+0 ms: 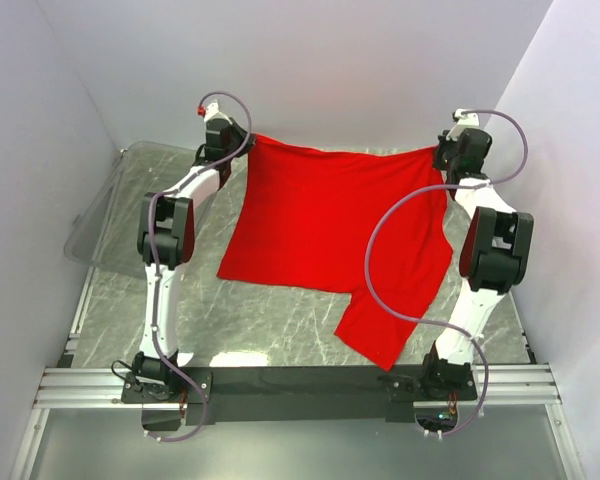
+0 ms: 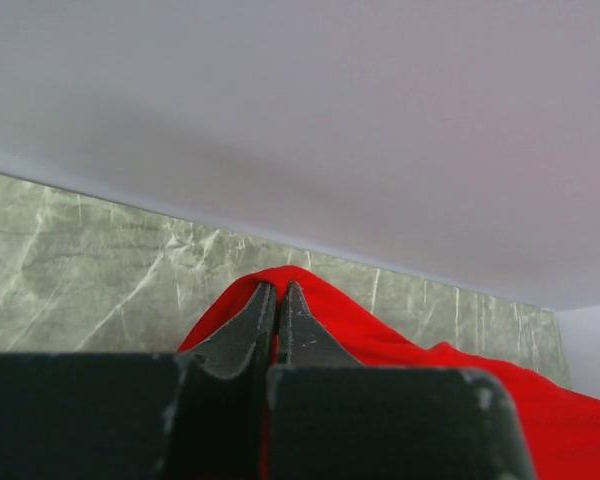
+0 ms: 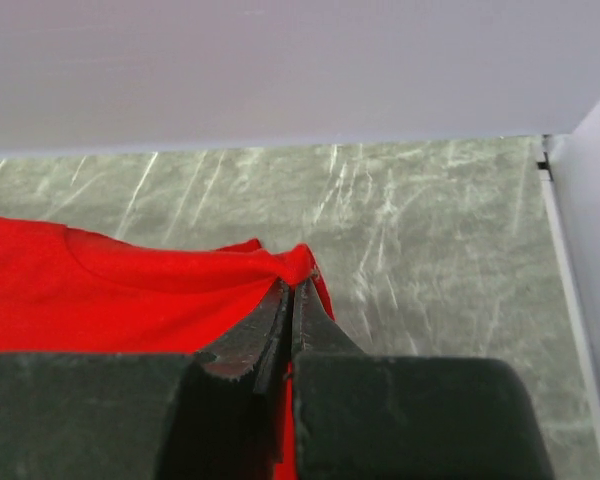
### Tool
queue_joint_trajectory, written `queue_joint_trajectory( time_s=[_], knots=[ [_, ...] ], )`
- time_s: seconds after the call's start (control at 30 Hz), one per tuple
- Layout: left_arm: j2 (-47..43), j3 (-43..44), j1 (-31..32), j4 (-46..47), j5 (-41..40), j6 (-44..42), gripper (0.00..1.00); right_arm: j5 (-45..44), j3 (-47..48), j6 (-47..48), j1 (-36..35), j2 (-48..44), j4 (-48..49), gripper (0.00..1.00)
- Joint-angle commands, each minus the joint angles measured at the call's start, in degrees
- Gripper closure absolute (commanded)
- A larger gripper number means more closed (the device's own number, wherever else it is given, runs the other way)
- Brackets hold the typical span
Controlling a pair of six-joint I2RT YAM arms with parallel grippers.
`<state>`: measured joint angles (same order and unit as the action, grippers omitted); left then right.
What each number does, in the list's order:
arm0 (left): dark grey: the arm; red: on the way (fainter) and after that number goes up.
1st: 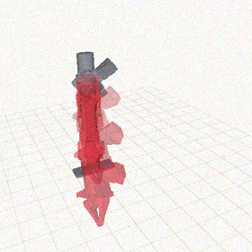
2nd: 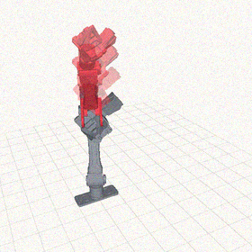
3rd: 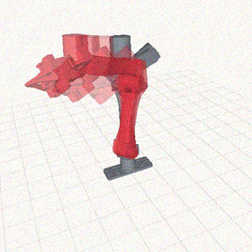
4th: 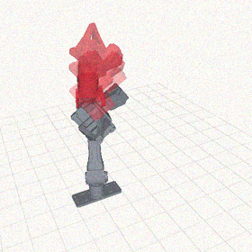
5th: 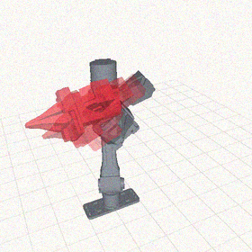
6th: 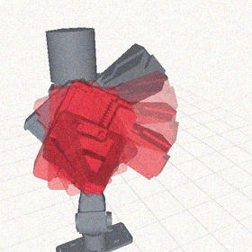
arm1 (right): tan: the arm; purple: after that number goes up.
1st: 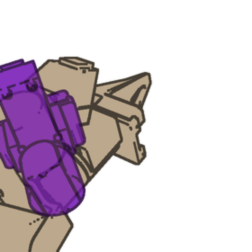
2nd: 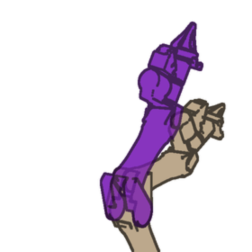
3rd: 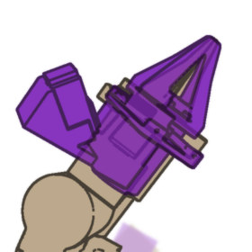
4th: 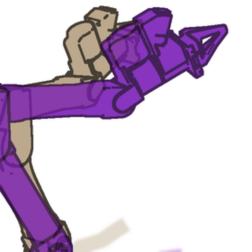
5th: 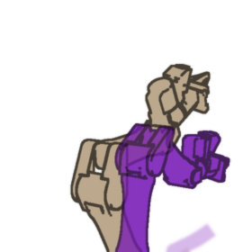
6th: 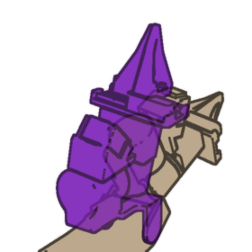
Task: Fold and stack the t-shirts
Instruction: Flatten the tshirt out
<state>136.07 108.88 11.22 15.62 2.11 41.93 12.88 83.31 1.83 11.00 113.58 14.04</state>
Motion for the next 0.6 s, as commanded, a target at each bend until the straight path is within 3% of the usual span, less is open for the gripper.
queue_joint_trajectory(
  time_s=[0.0,0.27,0.57],
  knots=[
    [2.97,6.76,-0.41,-1.81,0.35,1.92,0.99,-0.49,5.98,-1.74,-0.37,2.34,-1.38,1.00],
    [4.29,8.72,-1.20,-2.70,-0.18,2.28,0.99,6.53,10.12,3.00,-0.37,4.81,-4.64,1.00],
    [3.76,8.28,-2.26,0.11,2.98,1.84,0.99,8.47,12.32,5.03,-0.55,6.92,-6.13,1.00]
  ],
)
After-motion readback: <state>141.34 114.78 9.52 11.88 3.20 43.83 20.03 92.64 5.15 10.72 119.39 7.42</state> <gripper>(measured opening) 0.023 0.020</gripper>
